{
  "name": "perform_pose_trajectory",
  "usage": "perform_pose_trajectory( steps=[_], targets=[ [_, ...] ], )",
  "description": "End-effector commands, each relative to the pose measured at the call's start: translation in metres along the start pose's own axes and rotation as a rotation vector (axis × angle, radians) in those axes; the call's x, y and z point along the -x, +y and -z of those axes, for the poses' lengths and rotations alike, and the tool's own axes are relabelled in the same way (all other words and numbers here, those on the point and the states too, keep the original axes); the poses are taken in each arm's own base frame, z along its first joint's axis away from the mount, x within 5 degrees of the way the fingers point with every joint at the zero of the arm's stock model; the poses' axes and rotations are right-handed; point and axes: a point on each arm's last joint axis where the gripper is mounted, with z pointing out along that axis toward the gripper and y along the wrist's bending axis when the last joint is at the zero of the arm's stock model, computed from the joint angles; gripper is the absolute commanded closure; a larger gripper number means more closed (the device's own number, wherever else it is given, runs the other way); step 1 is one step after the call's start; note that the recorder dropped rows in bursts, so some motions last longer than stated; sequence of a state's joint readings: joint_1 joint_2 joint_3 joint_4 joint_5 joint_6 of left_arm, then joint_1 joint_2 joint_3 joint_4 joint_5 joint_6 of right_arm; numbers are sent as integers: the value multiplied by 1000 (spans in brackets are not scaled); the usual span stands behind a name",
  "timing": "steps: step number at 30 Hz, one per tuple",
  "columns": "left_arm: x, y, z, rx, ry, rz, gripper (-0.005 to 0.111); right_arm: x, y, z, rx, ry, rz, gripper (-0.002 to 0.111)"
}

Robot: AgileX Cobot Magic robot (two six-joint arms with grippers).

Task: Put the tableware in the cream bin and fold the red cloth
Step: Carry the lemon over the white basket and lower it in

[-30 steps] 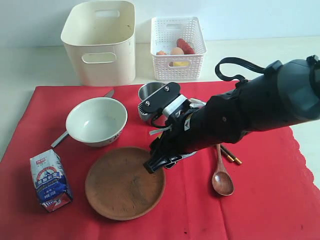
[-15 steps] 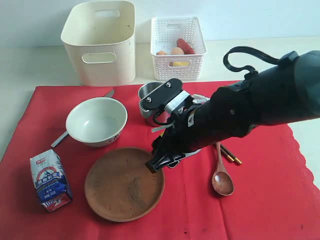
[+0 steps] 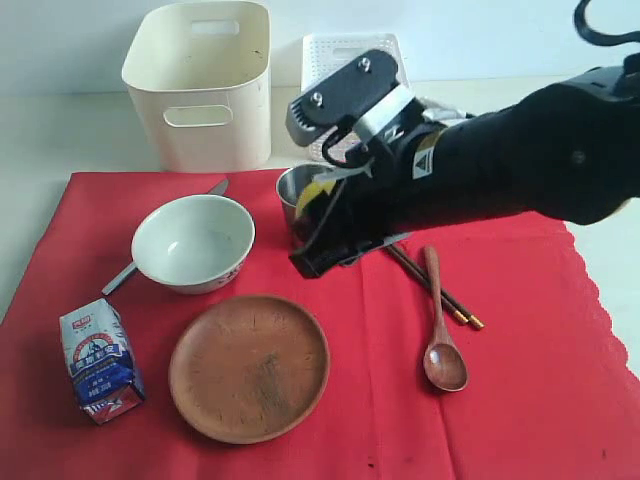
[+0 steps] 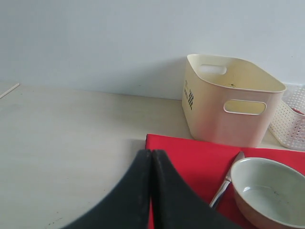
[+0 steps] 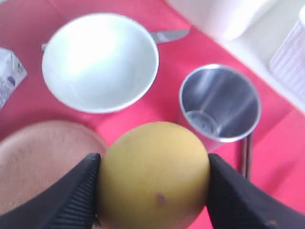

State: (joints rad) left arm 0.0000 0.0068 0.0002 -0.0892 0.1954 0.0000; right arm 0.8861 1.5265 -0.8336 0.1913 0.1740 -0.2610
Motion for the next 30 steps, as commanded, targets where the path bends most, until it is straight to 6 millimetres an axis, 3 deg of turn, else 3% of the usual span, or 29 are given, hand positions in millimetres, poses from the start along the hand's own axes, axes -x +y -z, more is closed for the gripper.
perform_pose_trajectory(
  steps=[1,6,11,30],
  targets=[
    [0,0,1,-1,-6,8,104,20,-3,13,-47,-188,48,108],
    [0,0,1,-1,-6,8,104,32,-19,13,-113,-320,22,108],
    [0,0,1,-1,-6,8,104,40,-45,5,-174,-326,-29,108],
    [0,0,1,-1,-6,8,104,68,-145,-89,-327,-330,-230,108]
  ],
)
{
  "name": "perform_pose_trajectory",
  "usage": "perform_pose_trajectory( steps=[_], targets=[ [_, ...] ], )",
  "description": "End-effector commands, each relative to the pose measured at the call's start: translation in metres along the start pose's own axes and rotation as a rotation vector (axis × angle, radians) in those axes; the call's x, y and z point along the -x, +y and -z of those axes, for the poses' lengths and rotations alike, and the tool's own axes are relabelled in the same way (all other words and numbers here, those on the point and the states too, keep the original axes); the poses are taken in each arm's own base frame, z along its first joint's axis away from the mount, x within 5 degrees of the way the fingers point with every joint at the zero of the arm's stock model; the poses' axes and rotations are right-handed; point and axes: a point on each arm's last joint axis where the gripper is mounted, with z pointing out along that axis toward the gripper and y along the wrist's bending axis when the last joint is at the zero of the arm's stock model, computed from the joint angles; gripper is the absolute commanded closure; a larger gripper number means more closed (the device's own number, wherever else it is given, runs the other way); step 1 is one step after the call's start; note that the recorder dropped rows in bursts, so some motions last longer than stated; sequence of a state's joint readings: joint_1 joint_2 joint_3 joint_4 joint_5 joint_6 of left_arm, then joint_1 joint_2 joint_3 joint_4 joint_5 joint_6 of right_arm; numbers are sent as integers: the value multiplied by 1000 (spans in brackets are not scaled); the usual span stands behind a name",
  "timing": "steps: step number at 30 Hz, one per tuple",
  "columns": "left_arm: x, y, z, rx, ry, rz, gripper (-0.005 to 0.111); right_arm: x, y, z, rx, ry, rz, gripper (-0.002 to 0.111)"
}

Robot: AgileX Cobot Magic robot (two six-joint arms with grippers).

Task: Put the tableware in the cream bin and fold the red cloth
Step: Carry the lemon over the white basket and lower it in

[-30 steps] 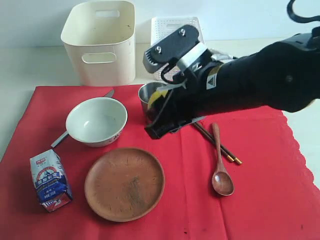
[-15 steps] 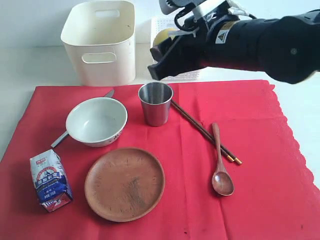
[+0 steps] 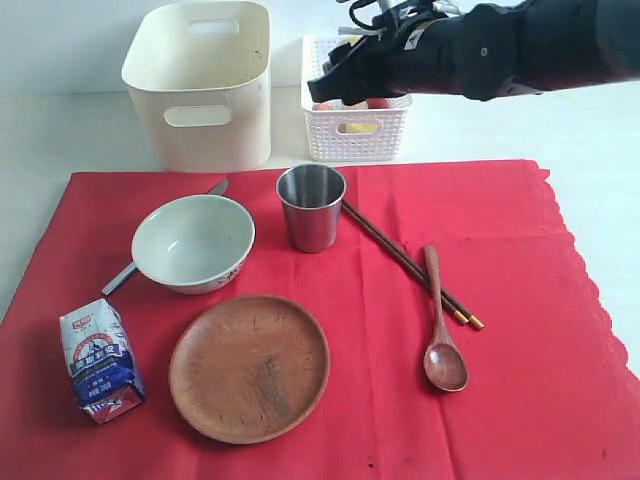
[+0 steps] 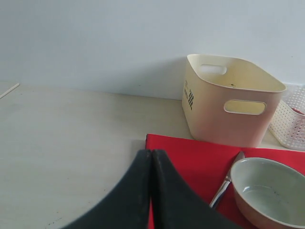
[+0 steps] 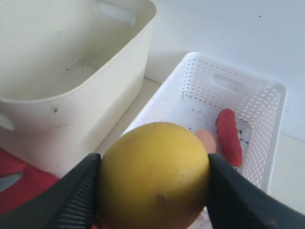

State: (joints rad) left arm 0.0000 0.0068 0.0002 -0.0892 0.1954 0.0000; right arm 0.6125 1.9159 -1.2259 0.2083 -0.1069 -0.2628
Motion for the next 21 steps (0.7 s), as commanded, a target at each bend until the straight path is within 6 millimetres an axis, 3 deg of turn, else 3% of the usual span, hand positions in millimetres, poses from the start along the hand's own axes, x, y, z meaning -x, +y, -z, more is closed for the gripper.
perform_pose_trajectory(
  steps=[1,11,17,21],
  targets=[
    [0,0,1,-1,-6,8,104,11,-12,-23,-41,-71,-58,108],
    [0,0,1,-1,-6,8,104,3,-19,-65,-70,-113,-69,106],
    [0,0,1,-1,-6,8,104,-7,-20,-78,-87,-102,-148,84],
    [0,0,1,-1,-6,8,104,-8,-20,-79,-87,-98,-148,63]
  ],
)
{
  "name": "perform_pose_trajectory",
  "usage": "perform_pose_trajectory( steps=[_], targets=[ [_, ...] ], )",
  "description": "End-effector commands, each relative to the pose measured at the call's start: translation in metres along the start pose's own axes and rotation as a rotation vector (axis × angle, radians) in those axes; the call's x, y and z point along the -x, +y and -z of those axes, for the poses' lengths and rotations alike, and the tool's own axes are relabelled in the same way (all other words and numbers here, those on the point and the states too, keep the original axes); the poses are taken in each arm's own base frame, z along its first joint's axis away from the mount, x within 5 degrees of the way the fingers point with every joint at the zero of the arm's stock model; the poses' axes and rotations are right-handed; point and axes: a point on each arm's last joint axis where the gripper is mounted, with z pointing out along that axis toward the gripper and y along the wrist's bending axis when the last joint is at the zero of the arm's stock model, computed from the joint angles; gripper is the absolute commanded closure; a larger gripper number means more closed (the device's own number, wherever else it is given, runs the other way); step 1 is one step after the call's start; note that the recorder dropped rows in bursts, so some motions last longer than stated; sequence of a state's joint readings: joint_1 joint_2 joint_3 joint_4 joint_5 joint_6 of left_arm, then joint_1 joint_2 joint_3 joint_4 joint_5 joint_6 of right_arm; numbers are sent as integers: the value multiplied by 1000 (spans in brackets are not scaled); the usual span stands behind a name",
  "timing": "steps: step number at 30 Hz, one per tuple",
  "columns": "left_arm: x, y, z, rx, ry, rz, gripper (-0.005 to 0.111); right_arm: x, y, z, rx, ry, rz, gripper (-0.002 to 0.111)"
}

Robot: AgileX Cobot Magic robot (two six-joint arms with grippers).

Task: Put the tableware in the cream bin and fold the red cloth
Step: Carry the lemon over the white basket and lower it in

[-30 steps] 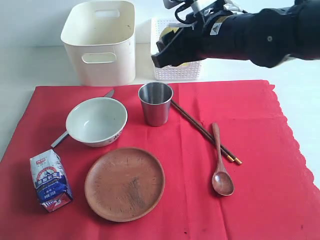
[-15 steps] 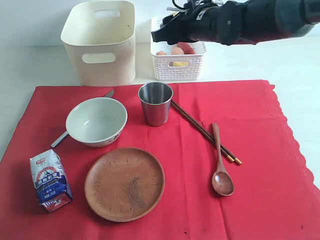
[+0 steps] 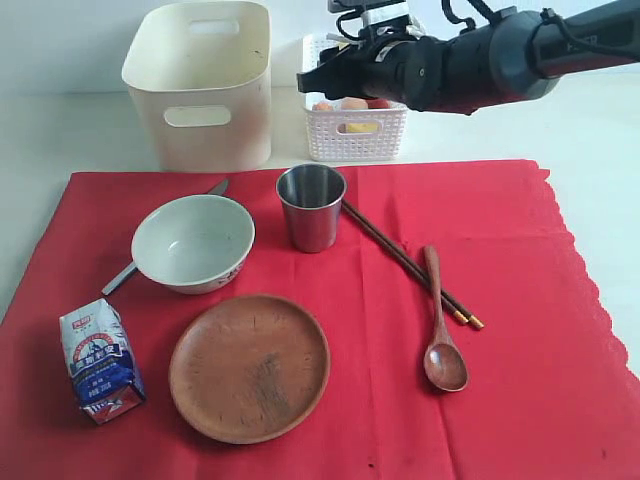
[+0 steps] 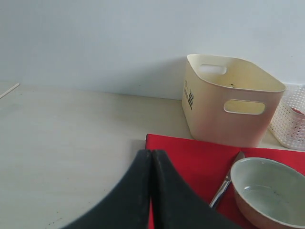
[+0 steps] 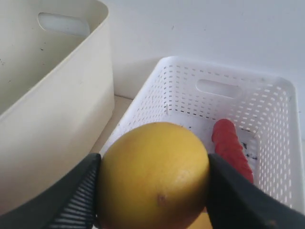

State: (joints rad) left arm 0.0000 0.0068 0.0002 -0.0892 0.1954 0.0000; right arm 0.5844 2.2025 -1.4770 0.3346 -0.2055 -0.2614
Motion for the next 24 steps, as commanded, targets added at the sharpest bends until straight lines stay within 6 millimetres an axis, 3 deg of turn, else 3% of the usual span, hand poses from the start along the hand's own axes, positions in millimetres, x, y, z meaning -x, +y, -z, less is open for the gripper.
perform_pose_trajectory(
  steps=[1,8,24],
  targets=[
    [0,0,1,-1,-6,8,104,8,-3,0,-15,-47,-11,58],
    [0,0,1,-1,-6,8,104,8,-3,0,-14,-44,-6,42],
    [0,0,1,-1,-6,8,104,3,-2,1,4,18,-10,41]
  ],
)
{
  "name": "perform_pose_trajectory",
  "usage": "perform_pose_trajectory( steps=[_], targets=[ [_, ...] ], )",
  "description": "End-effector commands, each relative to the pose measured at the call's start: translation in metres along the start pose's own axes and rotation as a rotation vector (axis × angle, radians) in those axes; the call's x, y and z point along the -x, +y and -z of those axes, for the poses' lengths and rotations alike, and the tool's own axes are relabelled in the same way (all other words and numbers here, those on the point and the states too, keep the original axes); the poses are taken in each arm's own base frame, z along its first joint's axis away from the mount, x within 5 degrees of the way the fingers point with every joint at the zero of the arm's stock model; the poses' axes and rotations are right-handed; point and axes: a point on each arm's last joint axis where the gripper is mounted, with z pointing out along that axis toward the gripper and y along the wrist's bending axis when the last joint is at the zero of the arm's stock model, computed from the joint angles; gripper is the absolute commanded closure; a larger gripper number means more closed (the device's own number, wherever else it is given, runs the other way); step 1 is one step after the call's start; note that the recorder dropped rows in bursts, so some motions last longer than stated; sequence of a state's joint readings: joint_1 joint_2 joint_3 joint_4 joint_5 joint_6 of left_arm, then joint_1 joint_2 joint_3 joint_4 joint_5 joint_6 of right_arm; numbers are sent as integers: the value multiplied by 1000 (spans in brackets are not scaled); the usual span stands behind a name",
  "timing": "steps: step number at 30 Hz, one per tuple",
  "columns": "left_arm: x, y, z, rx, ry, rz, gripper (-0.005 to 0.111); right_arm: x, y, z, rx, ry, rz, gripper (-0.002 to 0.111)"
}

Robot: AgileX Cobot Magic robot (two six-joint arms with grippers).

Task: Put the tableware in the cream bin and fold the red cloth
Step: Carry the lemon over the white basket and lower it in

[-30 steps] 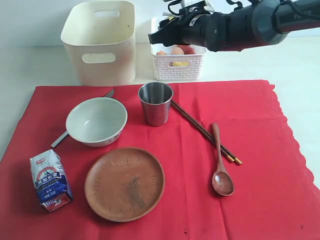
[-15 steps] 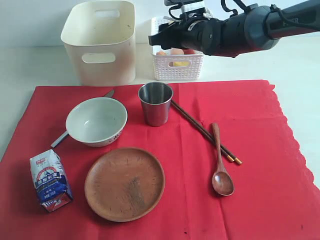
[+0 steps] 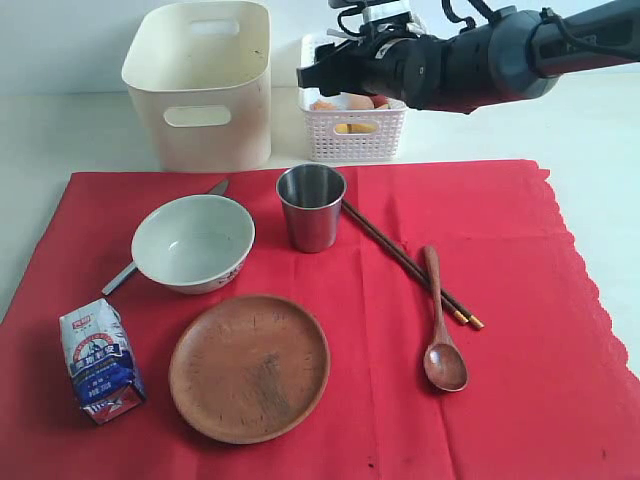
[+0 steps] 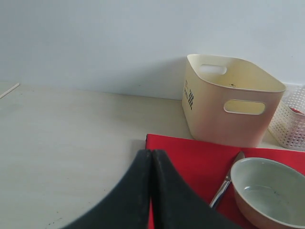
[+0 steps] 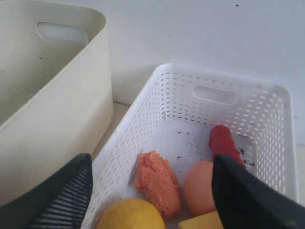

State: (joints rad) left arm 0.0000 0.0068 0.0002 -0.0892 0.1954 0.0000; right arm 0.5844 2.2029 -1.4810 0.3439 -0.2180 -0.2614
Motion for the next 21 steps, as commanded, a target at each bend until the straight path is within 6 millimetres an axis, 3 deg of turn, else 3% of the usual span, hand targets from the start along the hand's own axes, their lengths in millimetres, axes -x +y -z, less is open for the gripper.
perform_pose_trajectory(
  steps=[1,8,14,18,21],
  targets=[
    [0,0,1,-1,-6,8,104,0,1,2,17,53,0,41],
    [0,0,1,-1,-6,8,104,8,5,16,62,152,3,41],
    [0,0,1,-1,-6,8,104,35,9,41,99,175,7,44],
    [0,0,1,-1,-6,8,104,53,12,64,134,210,14,61],
    [0,0,1,-1,-6,8,104,63,20,82,172,249,27,82]
  ],
)
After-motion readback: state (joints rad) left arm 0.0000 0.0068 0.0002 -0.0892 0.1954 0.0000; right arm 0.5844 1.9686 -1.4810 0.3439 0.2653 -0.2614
